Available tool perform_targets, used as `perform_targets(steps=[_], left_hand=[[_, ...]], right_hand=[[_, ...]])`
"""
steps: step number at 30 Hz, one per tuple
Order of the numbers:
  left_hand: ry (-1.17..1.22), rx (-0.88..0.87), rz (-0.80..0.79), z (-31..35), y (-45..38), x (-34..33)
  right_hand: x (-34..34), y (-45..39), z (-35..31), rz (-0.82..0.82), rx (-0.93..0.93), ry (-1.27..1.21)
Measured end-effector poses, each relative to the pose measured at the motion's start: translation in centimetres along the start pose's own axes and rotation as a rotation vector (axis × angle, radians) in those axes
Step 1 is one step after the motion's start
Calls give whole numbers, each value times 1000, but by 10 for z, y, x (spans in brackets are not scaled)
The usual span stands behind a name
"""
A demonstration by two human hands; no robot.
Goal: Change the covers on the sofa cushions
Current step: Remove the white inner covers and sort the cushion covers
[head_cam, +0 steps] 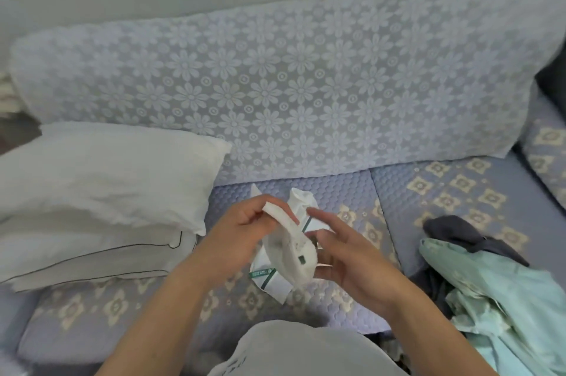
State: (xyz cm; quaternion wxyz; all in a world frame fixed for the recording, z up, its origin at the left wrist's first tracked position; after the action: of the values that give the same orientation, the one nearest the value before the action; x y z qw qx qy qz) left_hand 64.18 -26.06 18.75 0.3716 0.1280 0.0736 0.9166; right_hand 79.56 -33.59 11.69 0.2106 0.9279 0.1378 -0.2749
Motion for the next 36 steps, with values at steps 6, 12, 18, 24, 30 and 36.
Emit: perform_targets(steps=[6,12,18,24,30,36], left_hand=[[-134,-40,20,30,5,2],[-141,8,343,24,9,-10],[-11,152,249,-12,21,-57],[-321,4,331,-11,23,-76],[-444,-109,279,5,34,-88],[-360,-134,396,26,41,-35]], right_hand=[[-24,9,-6,-65,97,-1],[-30,13,-6,120,228,-26],[-32,29,4,298,315,-114],[-28,44,18,460,157,49],[28,69,37,652,-23,223],[150,143,90,979,-214,146]])
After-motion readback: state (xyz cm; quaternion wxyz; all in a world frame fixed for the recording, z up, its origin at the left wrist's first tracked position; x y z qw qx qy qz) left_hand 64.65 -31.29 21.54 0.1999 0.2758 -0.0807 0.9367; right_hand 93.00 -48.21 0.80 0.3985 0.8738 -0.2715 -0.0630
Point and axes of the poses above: each hand's wrist, its own y-axis away from the middle knuckle, its own x-axis out of the back of the hand, z = x × y, the point moved 6 cm from there along -y, towards the middle knuckle, and after that the axes turned 12 degrees about -z, right-handed, at the moved point
